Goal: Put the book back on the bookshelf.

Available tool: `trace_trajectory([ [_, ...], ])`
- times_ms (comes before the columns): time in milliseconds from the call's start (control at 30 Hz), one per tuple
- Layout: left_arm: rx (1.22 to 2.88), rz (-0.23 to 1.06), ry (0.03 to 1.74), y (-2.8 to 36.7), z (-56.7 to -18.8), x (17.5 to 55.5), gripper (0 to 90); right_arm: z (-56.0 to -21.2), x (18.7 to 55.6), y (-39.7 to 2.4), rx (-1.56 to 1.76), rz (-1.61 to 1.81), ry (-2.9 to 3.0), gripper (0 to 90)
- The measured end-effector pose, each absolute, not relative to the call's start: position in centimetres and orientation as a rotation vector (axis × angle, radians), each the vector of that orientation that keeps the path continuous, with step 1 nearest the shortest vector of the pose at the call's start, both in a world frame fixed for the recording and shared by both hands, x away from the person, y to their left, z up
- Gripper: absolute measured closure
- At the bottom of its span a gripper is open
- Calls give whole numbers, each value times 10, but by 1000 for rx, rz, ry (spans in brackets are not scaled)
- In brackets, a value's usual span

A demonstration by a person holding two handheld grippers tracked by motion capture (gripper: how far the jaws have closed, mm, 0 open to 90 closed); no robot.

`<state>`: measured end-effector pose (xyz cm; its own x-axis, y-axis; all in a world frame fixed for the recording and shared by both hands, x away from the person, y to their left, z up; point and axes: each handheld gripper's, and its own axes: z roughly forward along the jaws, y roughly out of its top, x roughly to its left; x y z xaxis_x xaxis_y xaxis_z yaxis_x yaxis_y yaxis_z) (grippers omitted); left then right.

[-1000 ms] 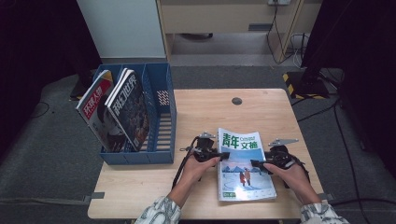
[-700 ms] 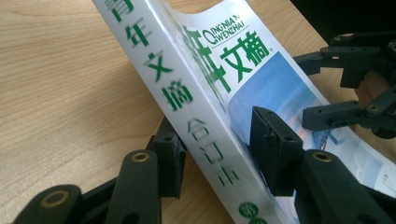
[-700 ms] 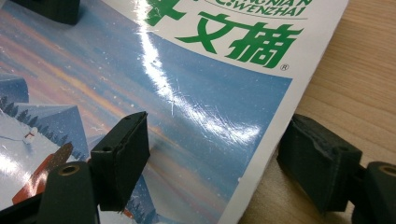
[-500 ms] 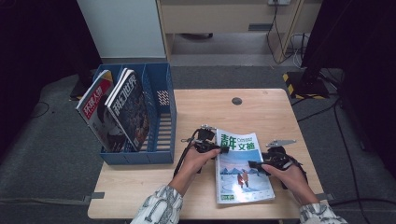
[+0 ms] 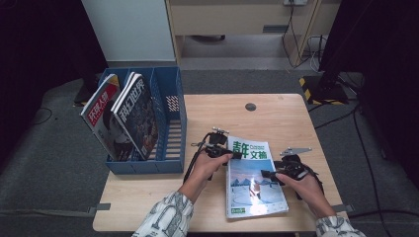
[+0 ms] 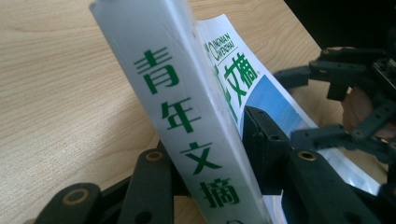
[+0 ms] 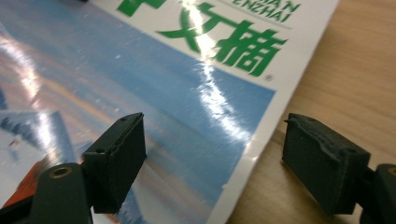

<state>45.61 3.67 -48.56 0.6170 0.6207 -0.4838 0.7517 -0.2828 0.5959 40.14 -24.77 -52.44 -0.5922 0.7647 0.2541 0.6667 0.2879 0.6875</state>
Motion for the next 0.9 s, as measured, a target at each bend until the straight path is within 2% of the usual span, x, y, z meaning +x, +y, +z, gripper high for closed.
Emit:
trace_trajectory([
  [200,2023,-173,1059,38,-477,456,649,-525,403,-245,1362,1213,2427,301],
  [533,2065,-162,1037,36,-471,461,640,-528,403,-241,1410,1241,2419,320],
  [767,2037,-182,1065,38,-467,472,640,-529,401,-237,1421,1257,2393,327],
  [900,2049,-209,1075,35,-468,476,595,-529,401,-237,1415,1250,2397,331],
])
